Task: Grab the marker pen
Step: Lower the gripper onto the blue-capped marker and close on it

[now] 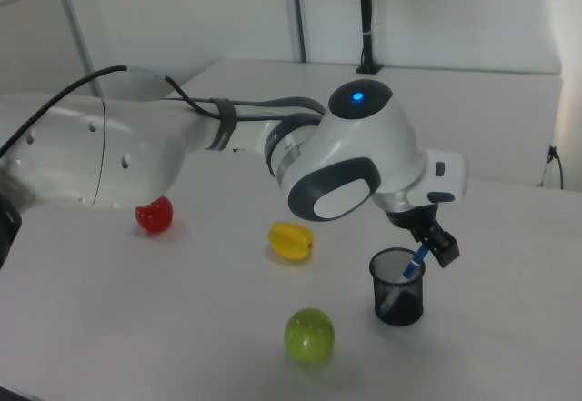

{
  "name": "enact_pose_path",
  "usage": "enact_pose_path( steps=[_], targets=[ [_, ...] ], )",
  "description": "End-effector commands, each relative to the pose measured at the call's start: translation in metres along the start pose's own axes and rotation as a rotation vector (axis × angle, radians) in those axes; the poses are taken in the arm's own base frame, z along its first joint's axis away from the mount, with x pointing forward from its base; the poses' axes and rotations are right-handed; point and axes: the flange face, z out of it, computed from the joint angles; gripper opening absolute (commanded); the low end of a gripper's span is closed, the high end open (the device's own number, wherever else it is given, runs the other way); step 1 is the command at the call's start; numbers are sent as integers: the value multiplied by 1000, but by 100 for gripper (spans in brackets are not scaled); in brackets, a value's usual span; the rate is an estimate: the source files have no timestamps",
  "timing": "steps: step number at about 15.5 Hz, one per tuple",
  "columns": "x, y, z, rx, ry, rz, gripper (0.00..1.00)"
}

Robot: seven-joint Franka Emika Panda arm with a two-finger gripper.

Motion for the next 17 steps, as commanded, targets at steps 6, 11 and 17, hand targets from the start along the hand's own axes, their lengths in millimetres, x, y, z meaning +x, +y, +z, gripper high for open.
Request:
enact_pose_path(
  steps=[6, 11, 17],
  targets=[
    [-3, -15, 11, 14, 34, -15, 49],
    [-3, -17, 11, 16, 34, -15, 31],
    [-4, -19, 13, 19, 29, -17, 23]
  ],
)
